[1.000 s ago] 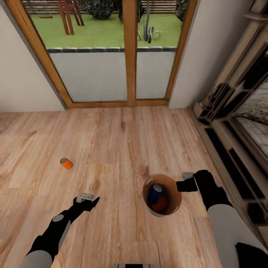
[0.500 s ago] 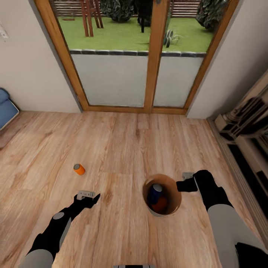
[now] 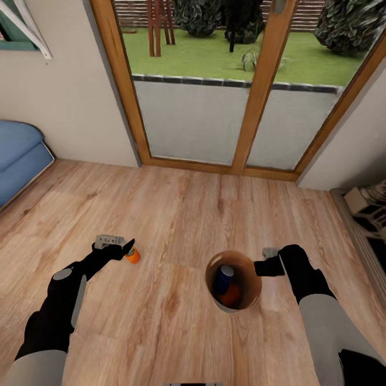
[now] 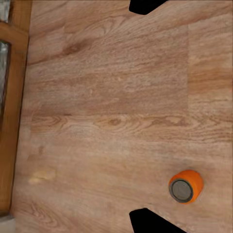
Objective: Put the three can of soda from the living room inside the tash can in the kitchen.
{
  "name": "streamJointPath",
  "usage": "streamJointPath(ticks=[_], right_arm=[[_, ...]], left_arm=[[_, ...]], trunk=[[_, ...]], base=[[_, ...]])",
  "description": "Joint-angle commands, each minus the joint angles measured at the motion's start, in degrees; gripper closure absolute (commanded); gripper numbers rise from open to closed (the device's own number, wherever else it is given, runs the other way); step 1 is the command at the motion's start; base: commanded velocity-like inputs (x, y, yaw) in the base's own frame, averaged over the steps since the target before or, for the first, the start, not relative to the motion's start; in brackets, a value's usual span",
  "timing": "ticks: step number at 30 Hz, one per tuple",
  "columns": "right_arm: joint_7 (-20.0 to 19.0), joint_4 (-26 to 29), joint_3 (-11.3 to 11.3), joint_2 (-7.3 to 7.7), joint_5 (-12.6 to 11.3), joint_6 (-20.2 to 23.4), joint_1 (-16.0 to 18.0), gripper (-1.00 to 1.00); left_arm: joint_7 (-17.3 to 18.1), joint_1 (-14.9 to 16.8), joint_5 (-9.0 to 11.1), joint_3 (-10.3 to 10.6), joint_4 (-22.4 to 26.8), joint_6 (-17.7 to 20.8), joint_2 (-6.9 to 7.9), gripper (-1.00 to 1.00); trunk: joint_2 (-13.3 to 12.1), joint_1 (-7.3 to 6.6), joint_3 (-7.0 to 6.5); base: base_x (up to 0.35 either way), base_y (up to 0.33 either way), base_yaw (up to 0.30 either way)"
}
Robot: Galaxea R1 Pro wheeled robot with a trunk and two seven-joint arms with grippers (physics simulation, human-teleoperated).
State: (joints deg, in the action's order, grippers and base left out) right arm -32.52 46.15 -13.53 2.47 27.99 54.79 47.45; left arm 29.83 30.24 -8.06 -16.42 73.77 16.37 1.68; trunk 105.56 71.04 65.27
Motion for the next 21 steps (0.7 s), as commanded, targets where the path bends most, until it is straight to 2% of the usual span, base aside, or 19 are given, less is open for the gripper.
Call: streamJointPath(ticks=[1,5,10,14,17,21], right_arm=[[-0.31,-0.01,-0.02,-0.01,-1.31,0.4,0.01,1.0],[-0.29,-0.01,0.03,-0.01,-1.24,0.4,0.01,1.0],[-0.27,-0.01,0.01,0.05,-0.94,0.46,0.01,1.0],[-0.27,-0.01,0.03,0.07,-0.87,0.48,0.01,1.0],[-0.26,-0.01,0.0,0.15,-0.85,0.49,0.01,1.0],[-0.33,-0.01,-0.07,0.24,-0.84,0.49,0.01,1.0]], left_arm=[[0.03,-0.01,0.03,0.0,0.62,0.39,0.0,-1.0],[0.14,-0.01,0.01,-0.01,1.59,1.06,-0.01,-1.0],[0.22,-0.01,1.92,-0.01,-4.19,-1.29,0.0,-1.0],[0.23,-0.01,2.42,0.05,-8.39,-3.9,-0.01,-1.0],[0.13,-0.01,2.49,0.97,-11.54,-5.49,-0.07,-1.0],[-0.39,0.01,2.87,3.21,-14.54,-7.72,-0.01,-1.0]], trunk=[[0.0,0.0,-0.05],[0.0,0.0,-0.25],[0.0,0.0,-0.5],[0.0,0.0,-0.68],[0.0,0.0,-0.76],[0.0,0.0,-0.79]], base=[[0.313,0.127,0.217],[0.313,0.127,0.217],[0.313,0.116,0.217],[0.318,0.045,0.218],[0.321,0.011,0.167],[0.318,0.046,0.057]])
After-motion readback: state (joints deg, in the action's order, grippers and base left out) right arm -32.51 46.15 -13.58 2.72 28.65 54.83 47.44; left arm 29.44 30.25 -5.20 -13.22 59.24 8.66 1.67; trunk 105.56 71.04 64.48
